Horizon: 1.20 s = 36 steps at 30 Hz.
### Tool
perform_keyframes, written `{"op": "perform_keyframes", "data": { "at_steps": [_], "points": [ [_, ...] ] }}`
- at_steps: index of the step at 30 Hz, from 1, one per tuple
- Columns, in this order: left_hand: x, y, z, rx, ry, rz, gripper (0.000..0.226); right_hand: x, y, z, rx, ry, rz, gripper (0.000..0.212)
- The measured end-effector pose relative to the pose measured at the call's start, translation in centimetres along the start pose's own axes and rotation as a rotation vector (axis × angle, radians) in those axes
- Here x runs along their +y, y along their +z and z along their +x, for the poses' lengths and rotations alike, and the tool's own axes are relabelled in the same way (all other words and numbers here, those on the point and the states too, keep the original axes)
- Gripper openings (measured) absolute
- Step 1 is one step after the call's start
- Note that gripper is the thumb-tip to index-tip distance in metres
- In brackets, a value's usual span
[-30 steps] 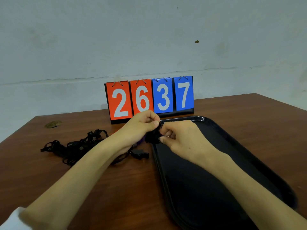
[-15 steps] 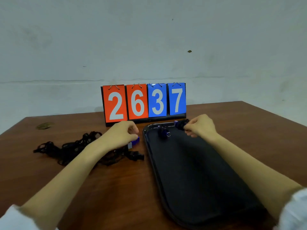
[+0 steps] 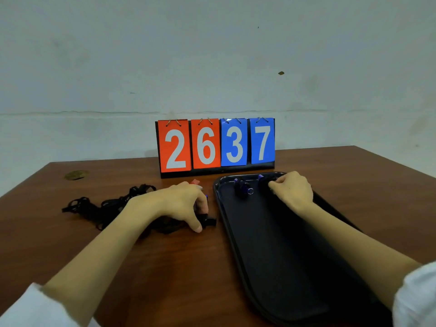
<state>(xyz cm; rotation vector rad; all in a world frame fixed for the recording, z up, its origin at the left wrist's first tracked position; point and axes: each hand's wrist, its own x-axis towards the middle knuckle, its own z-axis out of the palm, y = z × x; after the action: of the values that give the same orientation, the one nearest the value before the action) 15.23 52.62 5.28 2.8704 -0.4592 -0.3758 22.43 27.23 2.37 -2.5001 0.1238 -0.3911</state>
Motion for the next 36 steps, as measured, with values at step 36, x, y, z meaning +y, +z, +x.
{"op": "perform_keyframes", "data": {
  "at_steps": [36],
  "points": [
    [1.3, 0.3, -1.3, 0.827, -0.089, -0.325, 0.012, -12.2, 0.8, -7.1, -0.713, 0.113, 0.846, 0.033]
  ]
}}
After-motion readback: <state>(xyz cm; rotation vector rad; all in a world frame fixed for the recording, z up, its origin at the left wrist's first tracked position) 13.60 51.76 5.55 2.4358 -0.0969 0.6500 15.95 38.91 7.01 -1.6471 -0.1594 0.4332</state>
